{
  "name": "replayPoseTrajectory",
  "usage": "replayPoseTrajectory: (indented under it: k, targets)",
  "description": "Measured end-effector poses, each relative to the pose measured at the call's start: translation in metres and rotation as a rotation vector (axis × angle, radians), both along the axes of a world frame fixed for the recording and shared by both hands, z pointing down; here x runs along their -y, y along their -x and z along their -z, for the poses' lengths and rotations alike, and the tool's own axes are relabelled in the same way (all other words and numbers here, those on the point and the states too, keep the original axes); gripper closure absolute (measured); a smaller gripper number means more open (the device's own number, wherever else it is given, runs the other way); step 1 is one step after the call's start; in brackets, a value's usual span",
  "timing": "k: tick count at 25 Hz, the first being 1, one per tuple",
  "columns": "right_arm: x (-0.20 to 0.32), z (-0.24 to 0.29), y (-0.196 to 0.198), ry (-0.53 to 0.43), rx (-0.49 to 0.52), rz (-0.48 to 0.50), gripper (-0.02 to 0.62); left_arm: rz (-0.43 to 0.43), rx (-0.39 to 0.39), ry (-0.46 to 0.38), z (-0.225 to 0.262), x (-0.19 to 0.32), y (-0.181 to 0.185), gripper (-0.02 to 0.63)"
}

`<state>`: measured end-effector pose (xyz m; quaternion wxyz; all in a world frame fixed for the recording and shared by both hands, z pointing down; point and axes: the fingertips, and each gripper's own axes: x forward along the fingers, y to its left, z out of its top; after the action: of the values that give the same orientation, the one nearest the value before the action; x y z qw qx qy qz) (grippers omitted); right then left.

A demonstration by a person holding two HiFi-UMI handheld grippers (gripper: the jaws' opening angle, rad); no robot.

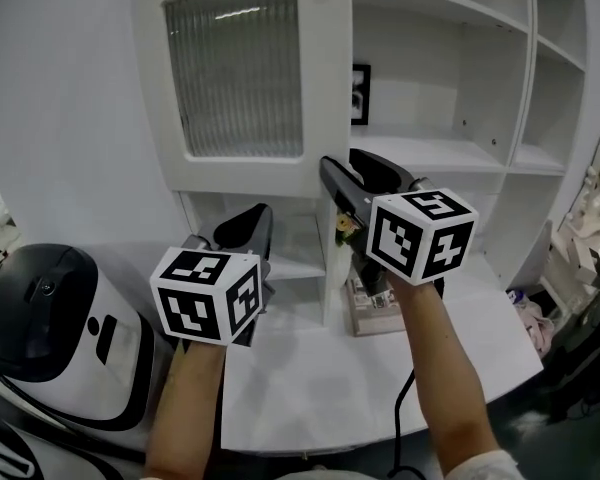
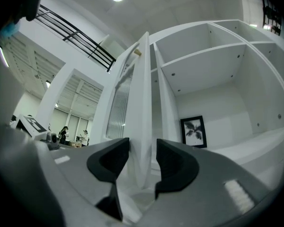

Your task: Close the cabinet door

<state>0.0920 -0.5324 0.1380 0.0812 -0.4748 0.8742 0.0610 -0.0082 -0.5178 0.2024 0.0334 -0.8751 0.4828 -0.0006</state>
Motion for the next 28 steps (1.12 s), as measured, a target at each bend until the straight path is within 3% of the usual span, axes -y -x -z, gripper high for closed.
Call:
replayPoseTrajectory:
  k: [11,28]
  targets:
    - [0.032,-0.002,-0.004,0.018,0.058,0.028,0.408,0.033,-0.002,0.000,-0.004,0.024,-0.001,0.606]
    - [0.063,-0.001,-0.005,0.001,0.011,0.005,0.400,0.066,-0.017,-0.017,0.002,0.045,0.006,0.607]
